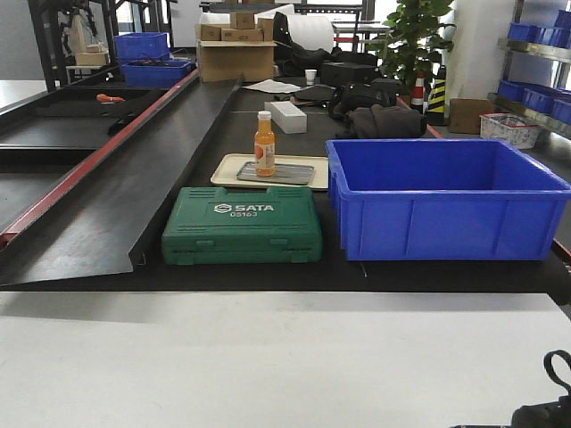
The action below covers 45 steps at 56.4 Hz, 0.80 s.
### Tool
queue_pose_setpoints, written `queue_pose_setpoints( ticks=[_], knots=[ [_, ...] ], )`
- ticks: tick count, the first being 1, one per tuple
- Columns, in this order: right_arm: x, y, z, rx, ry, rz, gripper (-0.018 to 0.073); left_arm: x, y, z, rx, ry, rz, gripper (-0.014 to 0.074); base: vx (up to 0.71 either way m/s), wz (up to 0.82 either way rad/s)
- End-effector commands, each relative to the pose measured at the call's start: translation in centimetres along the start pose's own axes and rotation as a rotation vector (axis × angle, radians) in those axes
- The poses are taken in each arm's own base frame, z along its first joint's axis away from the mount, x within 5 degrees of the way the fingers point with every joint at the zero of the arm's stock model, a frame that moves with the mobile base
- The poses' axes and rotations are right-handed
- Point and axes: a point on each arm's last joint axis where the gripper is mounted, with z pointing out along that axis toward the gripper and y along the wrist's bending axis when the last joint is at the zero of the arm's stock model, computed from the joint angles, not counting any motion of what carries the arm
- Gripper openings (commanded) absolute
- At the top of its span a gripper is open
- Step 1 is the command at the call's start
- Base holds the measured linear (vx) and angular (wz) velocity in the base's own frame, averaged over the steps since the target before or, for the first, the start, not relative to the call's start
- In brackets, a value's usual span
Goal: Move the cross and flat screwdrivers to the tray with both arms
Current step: 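Grasp the green-and-black cross screwdriver handle with the right gripper, then grasp the green-and-black flat screwdriver handle with the left gripper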
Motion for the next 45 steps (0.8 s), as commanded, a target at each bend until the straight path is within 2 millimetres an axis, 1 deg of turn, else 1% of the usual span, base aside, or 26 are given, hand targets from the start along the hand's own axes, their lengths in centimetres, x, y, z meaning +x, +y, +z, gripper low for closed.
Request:
queue_pose_setpoints(
  ticks=[1,7,14,24,33,45],
  knots=[
    [-0.8,0.3,-0.5,-0.027,-0.074,0.02,-0.0013,-1.8,0.1,-0.5,-0.009,-0.104,-0.021,0.0483,0.0,0.0],
    [-0.8,0.3,-0.5,-0.033,-0.078,0.024,-0.0012,-1.2,0.0,-0.4,0.002,-0.042,-0.058,0.0483,0.0,0.0],
    [-0.9,0.4,-0.5,-0.037,-0.086,0.029,-0.0011,-0.1,-0.1,0.8,0.012,0.08,-0.063,0.0483,0.0,0.0],
    [-0.9,0.4,-0.5,-0.038,-0.088,0.028,-0.0011,2.1,-0.1,4.3,0.024,0.36,-0.102,0.0483,0.0,0.0],
    [-0.8,0.4,-0.5,-0.038,-0.08,0.023,-0.0011,4.2,0.0,8.0,0.036,0.624,-0.118,0.0483,0.0,0.0],
    [-0.7,0.4,-0.5,-0.036,-0.07,0.02,-0.0011,7.7,0.5,12.1,0.013,0.806,-0.094,0.0483,0.0,0.0]
  ],
)
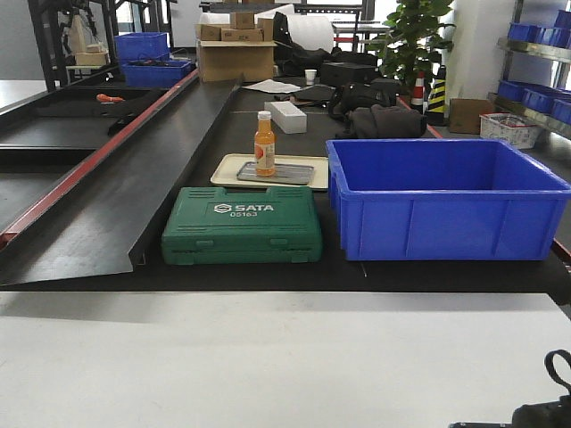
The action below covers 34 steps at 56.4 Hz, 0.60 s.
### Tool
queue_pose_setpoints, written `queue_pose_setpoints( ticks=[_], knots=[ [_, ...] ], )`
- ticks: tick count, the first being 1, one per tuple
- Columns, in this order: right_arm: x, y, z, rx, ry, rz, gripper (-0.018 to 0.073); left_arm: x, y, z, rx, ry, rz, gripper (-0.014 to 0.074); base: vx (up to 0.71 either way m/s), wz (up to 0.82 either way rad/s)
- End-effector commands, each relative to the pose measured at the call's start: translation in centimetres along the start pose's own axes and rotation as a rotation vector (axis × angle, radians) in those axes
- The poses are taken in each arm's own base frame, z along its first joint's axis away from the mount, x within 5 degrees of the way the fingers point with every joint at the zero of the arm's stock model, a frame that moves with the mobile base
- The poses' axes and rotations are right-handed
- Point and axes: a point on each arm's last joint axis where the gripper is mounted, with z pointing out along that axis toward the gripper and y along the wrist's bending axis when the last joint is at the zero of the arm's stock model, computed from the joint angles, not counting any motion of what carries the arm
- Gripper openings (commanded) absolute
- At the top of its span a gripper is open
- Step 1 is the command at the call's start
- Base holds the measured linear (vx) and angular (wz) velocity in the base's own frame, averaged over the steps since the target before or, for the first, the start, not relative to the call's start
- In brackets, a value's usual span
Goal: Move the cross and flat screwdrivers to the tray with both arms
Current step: 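Grasp the green-and-black flat screwdriver handle with the left gripper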
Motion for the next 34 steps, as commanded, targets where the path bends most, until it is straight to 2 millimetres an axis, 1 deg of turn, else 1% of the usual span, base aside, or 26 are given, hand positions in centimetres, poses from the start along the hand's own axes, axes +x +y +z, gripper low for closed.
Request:
queue_pose_setpoints(
  ticks=[1,6,13,27,34],
  knots=[
    [-0.6,0.2,-0.5,-0.023,-0.057,0.006,-0.0011,-1.4,0.3,1.2,-0.02,-0.016,-0.003,0.0483,0.0,0.0],
    [-0.5,0.2,-0.5,-0.022,-0.05,-0.007,-0.0011,-1.4,0.6,3.0,-0.038,0.038,-0.043,0.0483,0.0,0.0],
    [-0.5,0.2,-0.5,-0.02,-0.042,-0.011,-0.0011,-1.3,0.9,4.7,-0.051,0.089,-0.08,0.0483,0.0,0.0],
    [-0.5,0.2,-0.5,-0.02,-0.043,-0.012,-0.0008,-0.8,1.2,6.8,-0.067,0.178,-0.069,0.0483,0.0,0.0],
    [-0.5,0.2,-0.5,-0.021,-0.044,-0.012,-0.0008,-0.2,1.4,7.8,-0.07,0.207,-0.073,0.0483,0.0,0.0]
  ],
)
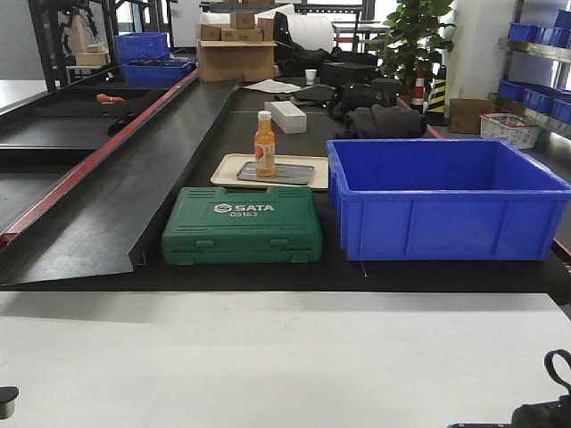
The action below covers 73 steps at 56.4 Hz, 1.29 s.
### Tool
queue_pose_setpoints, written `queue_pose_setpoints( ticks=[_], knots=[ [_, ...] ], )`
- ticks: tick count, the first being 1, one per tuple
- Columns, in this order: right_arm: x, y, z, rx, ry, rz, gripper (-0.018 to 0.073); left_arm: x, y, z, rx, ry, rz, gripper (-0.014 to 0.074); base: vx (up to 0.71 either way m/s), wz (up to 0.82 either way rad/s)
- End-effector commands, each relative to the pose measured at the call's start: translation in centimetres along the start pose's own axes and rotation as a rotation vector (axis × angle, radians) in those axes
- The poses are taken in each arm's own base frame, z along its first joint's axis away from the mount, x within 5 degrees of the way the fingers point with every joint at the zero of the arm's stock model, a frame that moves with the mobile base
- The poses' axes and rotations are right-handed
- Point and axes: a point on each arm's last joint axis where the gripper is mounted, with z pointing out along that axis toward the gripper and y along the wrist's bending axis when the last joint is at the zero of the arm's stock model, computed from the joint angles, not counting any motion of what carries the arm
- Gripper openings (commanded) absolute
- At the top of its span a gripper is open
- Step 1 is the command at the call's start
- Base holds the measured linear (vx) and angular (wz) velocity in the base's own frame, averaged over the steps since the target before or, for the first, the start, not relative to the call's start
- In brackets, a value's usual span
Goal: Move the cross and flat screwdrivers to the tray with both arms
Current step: 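Grasp the green-and-black flat screwdriver handle with the left gripper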
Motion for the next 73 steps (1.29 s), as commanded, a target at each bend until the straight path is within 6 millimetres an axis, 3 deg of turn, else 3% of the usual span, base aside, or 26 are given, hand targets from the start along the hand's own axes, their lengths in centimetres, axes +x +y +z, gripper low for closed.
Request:
queue_pose_setpoints(
  ticks=[1,18,53,61,72,73],
  knots=[
    [-0.5,0.2,-0.5,-0.02,-0.05,0.01,-0.0008,-0.5,0.0,-0.5,0.002,-0.06,-0.012,0.0483,0.0,0.0],
    [-0.6,0.2,-0.5,-0.022,-0.062,0.01,-0.0008,0.9,0.2,1.9,-0.005,-0.01,-0.02,0.0483,0.0,0.0],
    [-0.7,0.2,-0.5,-0.023,-0.066,0.01,-0.0008,0.4,0.3,4.4,-0.011,0.065,-0.015,0.0472,0.0,0.0],
    [-0.7,0.2,-0.5,-0.024,-0.072,0.01,-0.0008,0.6,0.3,4.6,-0.011,0.098,-0.001,0.0364,0.0,0.0],
    [-0.8,0.3,-0.5,-0.025,-0.079,0.01,-0.0008,0.8,0.3,4.6,-0.01,0.12,0.014,-0.0008,0.0,0.0],
    [-0.8,0.3,-0.5,-0.025,-0.08,0.01,-0.0008,0.8,0.3,4.6,-0.01,0.119,0.015,-0.0009,0.0,0.0]
  ],
)
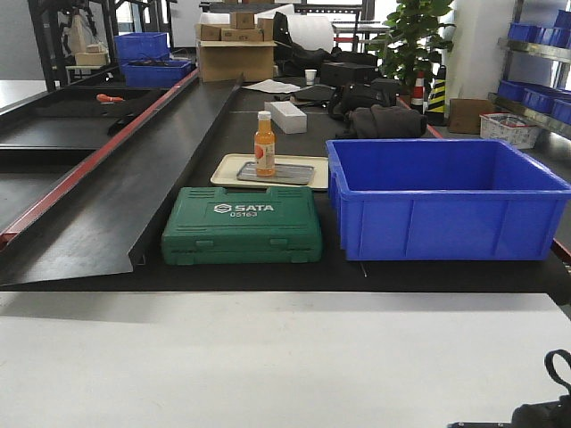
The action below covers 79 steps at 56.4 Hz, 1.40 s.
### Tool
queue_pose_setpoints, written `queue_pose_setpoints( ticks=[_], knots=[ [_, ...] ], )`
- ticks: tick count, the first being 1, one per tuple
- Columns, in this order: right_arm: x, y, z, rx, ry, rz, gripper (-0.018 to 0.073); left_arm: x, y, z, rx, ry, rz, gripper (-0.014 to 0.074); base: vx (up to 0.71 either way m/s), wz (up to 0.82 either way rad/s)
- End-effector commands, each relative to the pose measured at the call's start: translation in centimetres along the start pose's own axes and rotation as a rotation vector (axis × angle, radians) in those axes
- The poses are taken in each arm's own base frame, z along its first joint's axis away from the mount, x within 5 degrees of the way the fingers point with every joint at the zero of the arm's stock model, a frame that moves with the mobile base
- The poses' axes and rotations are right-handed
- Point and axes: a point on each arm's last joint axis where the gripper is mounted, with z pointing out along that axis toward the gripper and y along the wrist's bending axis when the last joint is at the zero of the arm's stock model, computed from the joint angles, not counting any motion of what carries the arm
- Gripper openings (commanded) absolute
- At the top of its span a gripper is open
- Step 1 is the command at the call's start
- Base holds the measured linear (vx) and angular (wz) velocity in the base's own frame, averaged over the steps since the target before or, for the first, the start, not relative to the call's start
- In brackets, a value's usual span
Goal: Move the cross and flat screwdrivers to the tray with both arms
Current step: 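Grasp the green-and-black flat screwdriver handle with the left gripper, then lift both held screwdrivers upright off the white table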
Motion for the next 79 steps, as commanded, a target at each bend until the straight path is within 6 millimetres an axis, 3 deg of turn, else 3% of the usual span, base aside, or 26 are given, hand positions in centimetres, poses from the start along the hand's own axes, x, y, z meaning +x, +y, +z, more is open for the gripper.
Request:
queue_pose_setpoints(
  ticks=[1,9,18,29,37,48,59,71,79],
  knots=[
    [-0.8,0.2,-0.5,-0.023,-0.076,0.008,-0.0008,-0.2,-0.1,-0.7,0.009,-0.007,-0.004,-0.0009,0.0,0.0],
    [-0.9,0.2,-0.8,-0.019,-0.097,-0.017,-0.0008,-0.2,-0.1,-1.2,0.01,-0.028,-0.003,-0.0006,0.0,0.0],
    [-1.0,0.3,-3.3,-0.033,-0.182,-0.03,-0.0008,-0.2,-0.2,-4.5,0.016,-0.167,0.003,-0.0006,0.0,0.0],
    [-0.2,0.2,-9.4,-0.067,-0.388,-0.034,-0.0008,0.7,-0.4,-10.4,0.027,-0.409,0.012,-0.0006,0.0,0.0],
    [1.4,0.0,-14.3,-0.095,-0.565,-0.039,-0.0008,2.9,-0.5,-15.4,0.038,-0.611,0.02,-0.0006,0.0,0.0],
    [5.7,-0.7,-20.6,-0.125,-0.834,-0.09,-0.0008,7.5,-0.6,-21.6,0.062,-0.923,0.026,-0.0006,0.0,0.0],
    [11.2,-1.5,-23.9,-0.168,-1.044,-0.087,-0.0008,13.6,-0.5,-26.2,0.091,-1.216,0.033,-0.0006,0.0,0.0],
    [16.8,-2.4,-26.7,-0.197,-1.248,-0.091,-0.0008,19.0,-0.3,-28.4,0.104,-1.428,0.045,-0.0006,0.0,0.0],
    [19.5,-3.0,-27.7,-0.192,-1.357,-0.1,-0.0008,20.4,-0.3,-28.7,0.107,-1.476,0.047,-0.0006,0.0,0.0]
  ],
)
